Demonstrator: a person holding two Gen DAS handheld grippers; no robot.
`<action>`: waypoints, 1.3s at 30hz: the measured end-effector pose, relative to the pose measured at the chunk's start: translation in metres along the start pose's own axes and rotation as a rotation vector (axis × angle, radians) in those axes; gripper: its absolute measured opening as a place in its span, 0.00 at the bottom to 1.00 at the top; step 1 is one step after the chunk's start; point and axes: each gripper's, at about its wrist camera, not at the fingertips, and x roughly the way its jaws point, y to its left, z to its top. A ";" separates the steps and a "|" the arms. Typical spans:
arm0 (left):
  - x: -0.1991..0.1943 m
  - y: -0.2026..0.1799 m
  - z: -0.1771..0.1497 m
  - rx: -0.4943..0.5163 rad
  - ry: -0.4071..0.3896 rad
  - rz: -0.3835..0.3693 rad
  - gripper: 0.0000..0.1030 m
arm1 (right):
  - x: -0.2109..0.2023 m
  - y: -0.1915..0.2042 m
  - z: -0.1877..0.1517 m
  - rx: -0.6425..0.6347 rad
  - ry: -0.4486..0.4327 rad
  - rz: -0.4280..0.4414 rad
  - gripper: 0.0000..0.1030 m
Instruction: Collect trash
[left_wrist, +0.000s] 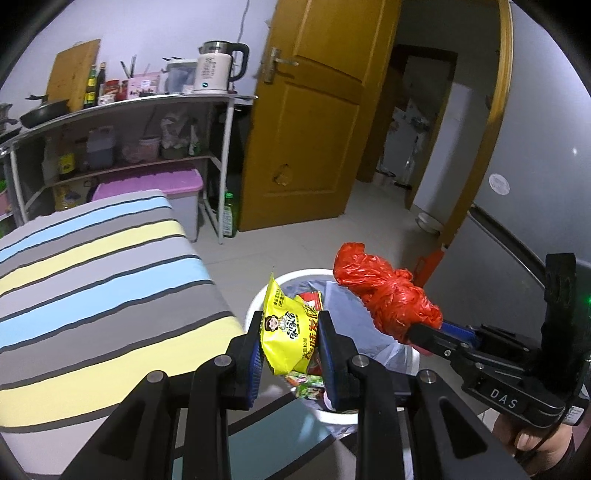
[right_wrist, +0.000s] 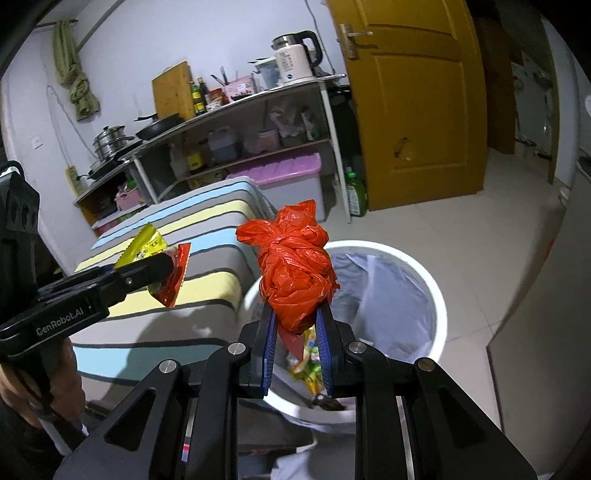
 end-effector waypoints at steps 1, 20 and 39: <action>0.005 -0.002 0.000 0.003 0.006 -0.005 0.27 | 0.001 -0.003 -0.001 0.005 0.003 -0.004 0.20; 0.058 -0.011 -0.008 0.020 0.106 -0.054 0.37 | 0.023 -0.035 -0.009 0.041 0.083 -0.059 0.31; -0.014 0.007 -0.014 -0.014 -0.016 -0.024 0.37 | -0.013 0.024 -0.002 -0.073 -0.005 -0.037 0.31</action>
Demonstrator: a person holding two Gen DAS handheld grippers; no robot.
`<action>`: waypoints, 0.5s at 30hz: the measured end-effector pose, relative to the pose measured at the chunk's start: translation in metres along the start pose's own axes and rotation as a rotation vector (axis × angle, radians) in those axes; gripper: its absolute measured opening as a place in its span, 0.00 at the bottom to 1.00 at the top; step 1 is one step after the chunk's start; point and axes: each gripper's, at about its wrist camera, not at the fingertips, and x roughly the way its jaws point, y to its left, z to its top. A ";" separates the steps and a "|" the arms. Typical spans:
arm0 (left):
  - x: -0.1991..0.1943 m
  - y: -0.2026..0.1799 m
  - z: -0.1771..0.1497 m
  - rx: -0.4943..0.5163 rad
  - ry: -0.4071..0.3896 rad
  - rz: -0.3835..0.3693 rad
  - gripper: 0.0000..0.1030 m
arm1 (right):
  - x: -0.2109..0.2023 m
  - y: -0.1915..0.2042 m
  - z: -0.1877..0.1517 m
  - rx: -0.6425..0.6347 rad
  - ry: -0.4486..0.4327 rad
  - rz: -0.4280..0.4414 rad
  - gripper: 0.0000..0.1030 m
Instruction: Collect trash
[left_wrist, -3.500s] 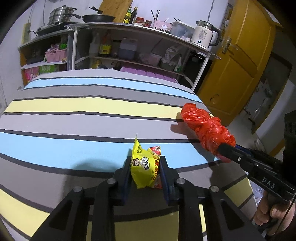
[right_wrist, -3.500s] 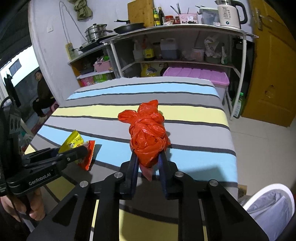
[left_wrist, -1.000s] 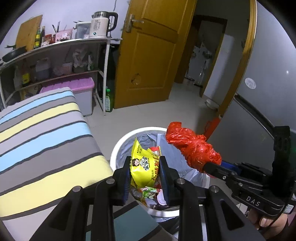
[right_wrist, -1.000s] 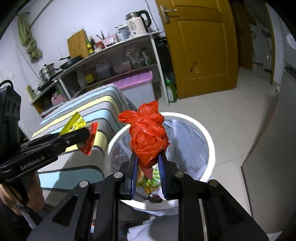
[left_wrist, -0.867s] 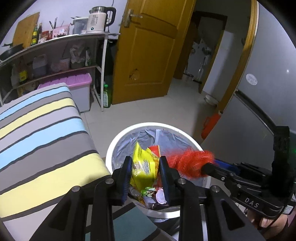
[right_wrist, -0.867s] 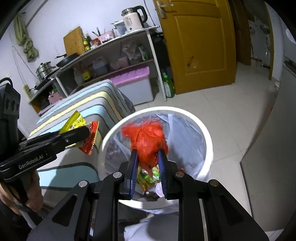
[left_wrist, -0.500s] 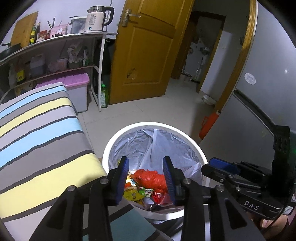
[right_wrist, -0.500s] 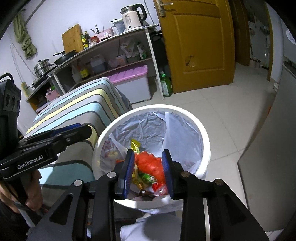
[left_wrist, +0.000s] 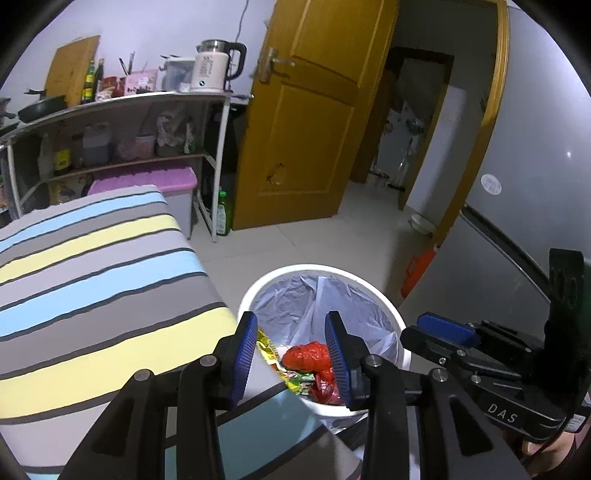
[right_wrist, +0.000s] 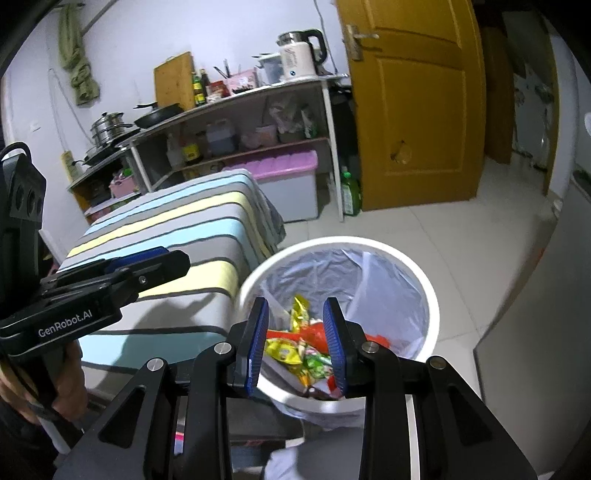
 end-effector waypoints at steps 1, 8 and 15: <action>-0.006 0.002 -0.001 -0.002 -0.009 0.005 0.37 | -0.003 0.003 0.000 -0.005 -0.008 0.000 0.31; -0.045 0.011 -0.015 -0.013 -0.053 0.049 0.37 | -0.023 0.029 -0.004 -0.040 -0.043 0.000 0.35; -0.077 0.015 -0.030 -0.020 -0.076 0.087 0.37 | -0.046 0.051 -0.017 -0.077 -0.075 0.006 0.36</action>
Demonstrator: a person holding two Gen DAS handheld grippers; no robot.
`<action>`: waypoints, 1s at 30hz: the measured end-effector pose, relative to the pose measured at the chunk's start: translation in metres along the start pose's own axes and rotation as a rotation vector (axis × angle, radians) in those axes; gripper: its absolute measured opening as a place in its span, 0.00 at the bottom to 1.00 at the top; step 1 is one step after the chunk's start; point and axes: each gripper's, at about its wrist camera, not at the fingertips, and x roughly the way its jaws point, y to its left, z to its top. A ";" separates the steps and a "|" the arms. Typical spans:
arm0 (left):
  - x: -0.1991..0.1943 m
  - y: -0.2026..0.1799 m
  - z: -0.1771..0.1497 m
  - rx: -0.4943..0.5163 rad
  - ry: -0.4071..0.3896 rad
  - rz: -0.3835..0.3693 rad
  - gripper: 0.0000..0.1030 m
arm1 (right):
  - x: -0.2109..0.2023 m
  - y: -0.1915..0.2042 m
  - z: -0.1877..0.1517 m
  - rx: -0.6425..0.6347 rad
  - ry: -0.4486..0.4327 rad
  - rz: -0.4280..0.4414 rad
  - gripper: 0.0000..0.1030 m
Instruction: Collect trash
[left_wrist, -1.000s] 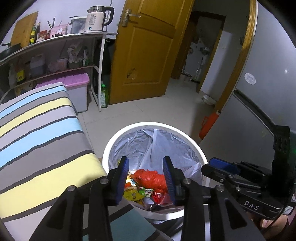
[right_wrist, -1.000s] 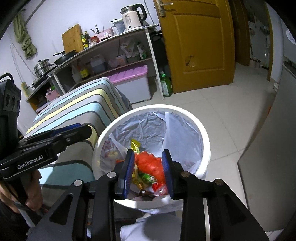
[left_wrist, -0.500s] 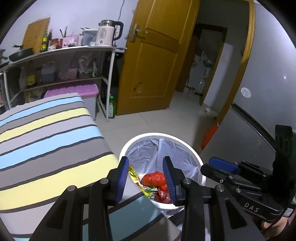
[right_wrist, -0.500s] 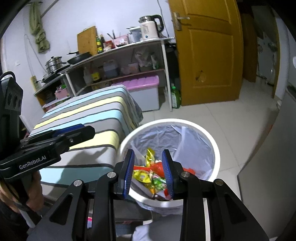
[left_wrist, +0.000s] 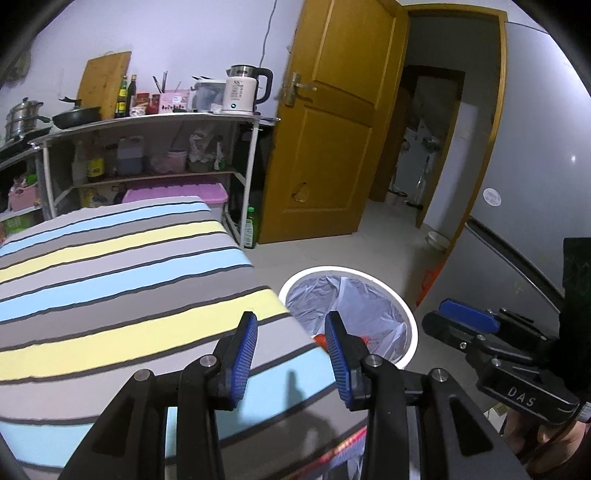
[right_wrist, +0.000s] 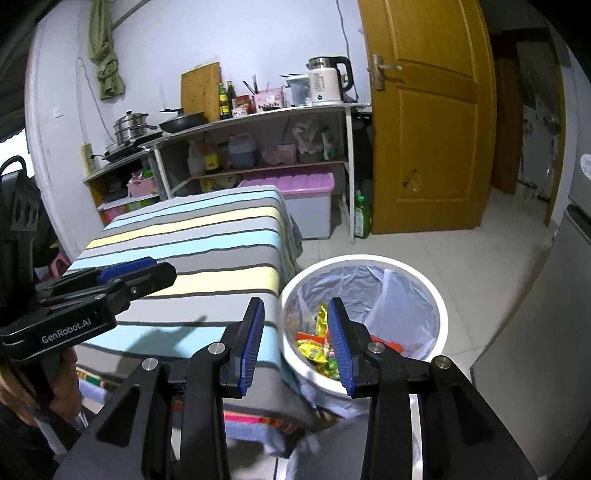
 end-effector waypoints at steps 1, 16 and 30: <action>-0.005 0.000 -0.002 0.001 -0.003 0.005 0.37 | -0.003 0.003 -0.002 -0.004 -0.004 0.002 0.36; -0.048 -0.006 -0.030 0.014 -0.016 0.054 0.37 | -0.029 0.021 -0.025 -0.036 -0.030 0.021 0.36; -0.054 -0.006 -0.037 0.000 -0.016 0.081 0.37 | -0.035 0.015 -0.029 -0.026 -0.043 0.017 0.36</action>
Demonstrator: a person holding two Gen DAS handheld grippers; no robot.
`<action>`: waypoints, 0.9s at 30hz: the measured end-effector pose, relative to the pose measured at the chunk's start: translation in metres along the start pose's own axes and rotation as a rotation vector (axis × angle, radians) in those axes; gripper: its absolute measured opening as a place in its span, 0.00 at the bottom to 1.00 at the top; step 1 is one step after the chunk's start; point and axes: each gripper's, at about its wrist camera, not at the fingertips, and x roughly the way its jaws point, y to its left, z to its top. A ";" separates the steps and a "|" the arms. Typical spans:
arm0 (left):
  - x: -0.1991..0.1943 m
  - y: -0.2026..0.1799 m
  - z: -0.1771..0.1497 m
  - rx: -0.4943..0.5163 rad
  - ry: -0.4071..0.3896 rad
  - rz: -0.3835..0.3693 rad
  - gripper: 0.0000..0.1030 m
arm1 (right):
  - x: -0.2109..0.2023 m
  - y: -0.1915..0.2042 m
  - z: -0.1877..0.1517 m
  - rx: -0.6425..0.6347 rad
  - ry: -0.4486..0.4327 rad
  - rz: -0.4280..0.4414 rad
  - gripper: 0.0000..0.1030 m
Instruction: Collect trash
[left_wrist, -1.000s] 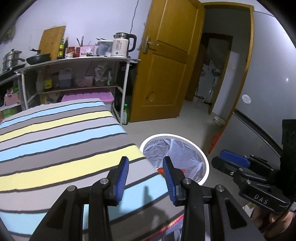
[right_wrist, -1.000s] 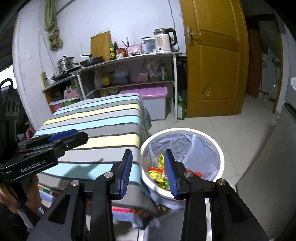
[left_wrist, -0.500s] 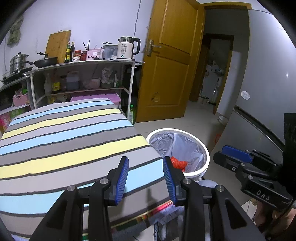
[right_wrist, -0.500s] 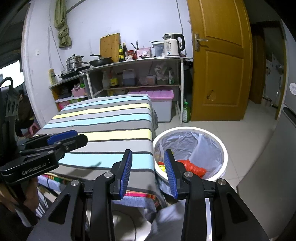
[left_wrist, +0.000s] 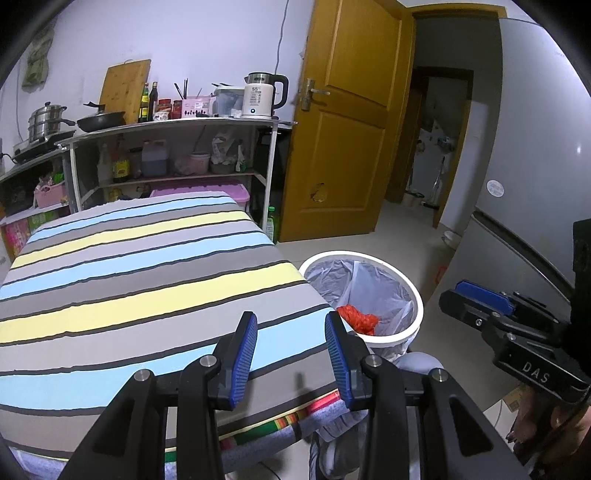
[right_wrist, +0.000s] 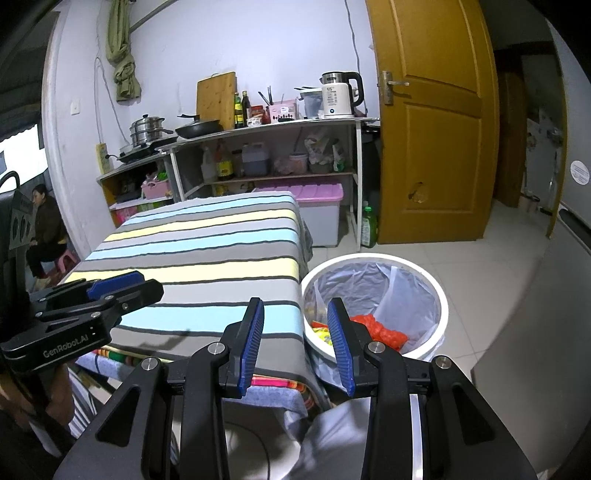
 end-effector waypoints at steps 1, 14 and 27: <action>0.000 0.000 0.000 -0.001 -0.001 0.000 0.37 | 0.000 0.000 0.000 0.000 0.001 0.000 0.36; -0.001 0.002 0.001 -0.015 -0.024 0.010 0.37 | 0.001 -0.002 -0.001 -0.001 0.003 0.002 0.36; -0.001 -0.002 0.001 0.019 -0.036 0.031 0.37 | 0.006 -0.003 -0.004 -0.003 0.011 0.004 0.36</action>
